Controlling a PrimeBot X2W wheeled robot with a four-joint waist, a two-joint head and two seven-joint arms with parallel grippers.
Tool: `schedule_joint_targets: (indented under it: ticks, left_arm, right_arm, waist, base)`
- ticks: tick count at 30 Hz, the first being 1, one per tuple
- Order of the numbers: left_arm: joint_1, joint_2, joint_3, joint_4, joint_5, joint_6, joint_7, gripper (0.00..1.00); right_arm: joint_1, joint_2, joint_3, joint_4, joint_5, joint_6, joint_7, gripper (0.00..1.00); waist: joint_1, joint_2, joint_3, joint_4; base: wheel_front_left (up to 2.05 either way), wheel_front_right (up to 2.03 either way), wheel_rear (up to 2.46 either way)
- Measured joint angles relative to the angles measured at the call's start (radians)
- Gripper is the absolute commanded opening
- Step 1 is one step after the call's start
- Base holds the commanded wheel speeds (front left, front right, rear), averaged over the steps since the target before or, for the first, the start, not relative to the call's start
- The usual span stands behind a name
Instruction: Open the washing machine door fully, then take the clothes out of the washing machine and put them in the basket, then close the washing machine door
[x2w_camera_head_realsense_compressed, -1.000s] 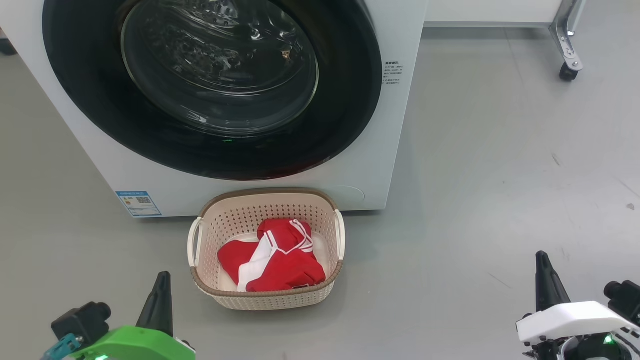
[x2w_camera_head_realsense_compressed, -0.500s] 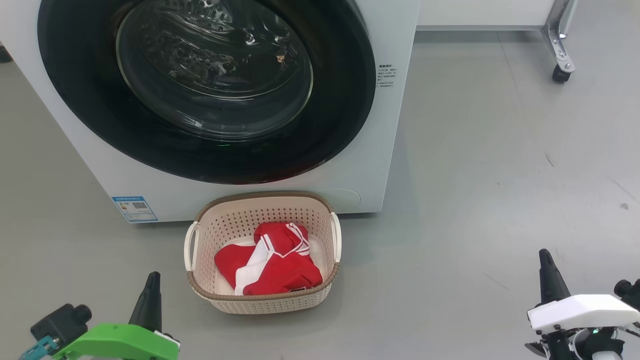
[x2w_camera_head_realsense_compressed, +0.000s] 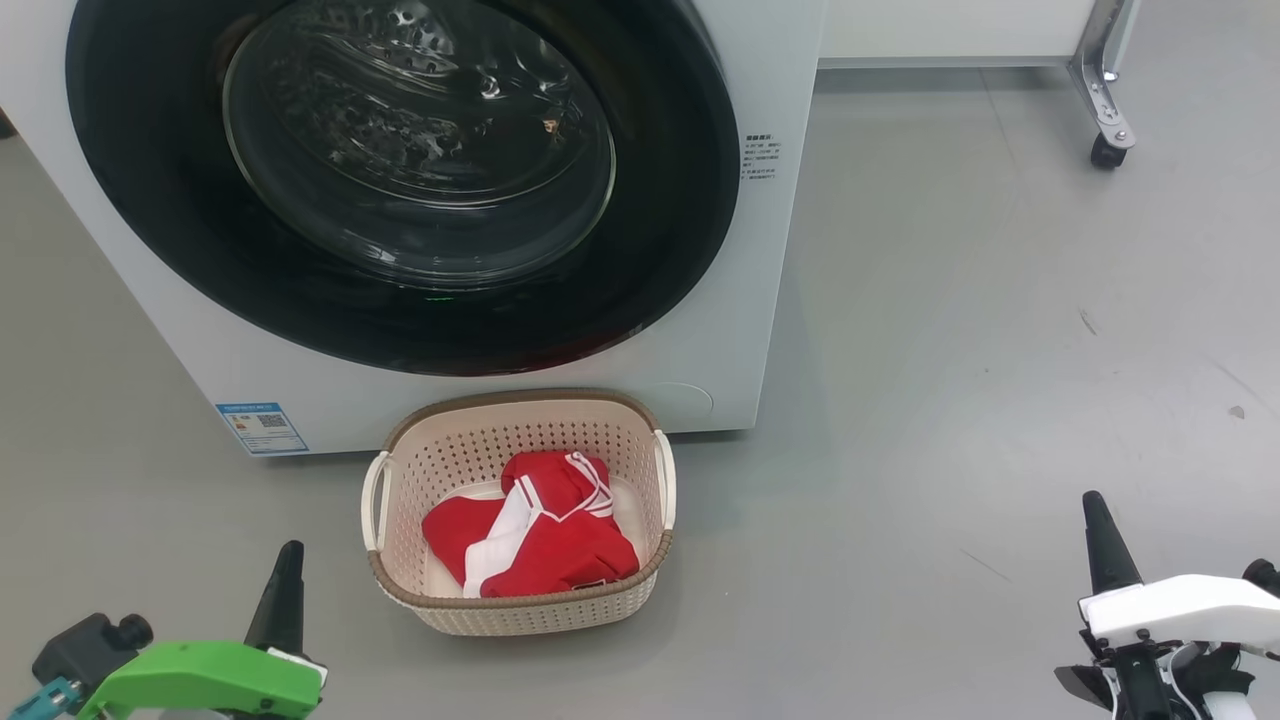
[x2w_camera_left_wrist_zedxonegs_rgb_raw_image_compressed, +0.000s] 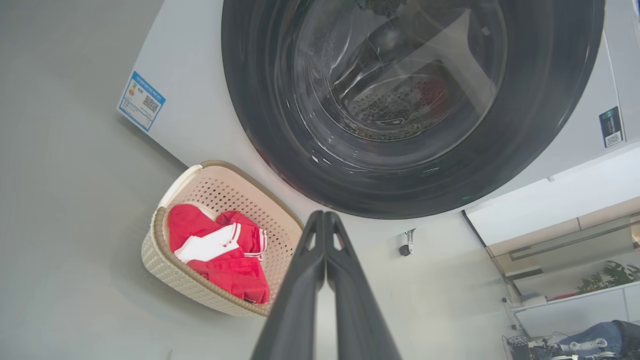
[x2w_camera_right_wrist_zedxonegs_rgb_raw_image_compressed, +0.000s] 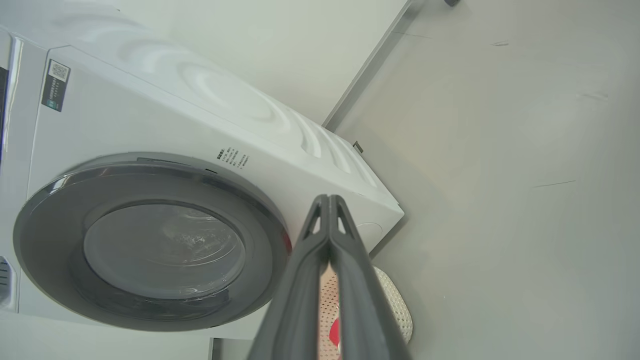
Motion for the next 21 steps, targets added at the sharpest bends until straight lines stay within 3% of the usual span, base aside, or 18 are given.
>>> schedule_joint_targets:
  ticks: [21]
  left_arm:
    - [-0.038, -0.003, 0.058, 0.058, -0.255, -0.057, 0.022, 0.0]
  right_arm:
    - [-0.054, 0.005, -0.04, 0.059, 0.257, 0.044, 0.039, 0.0]
  waist:
    - [0.0, 0.0, -0.014, -0.018]
  base:
    - [0.0, 0.0, 0.0]
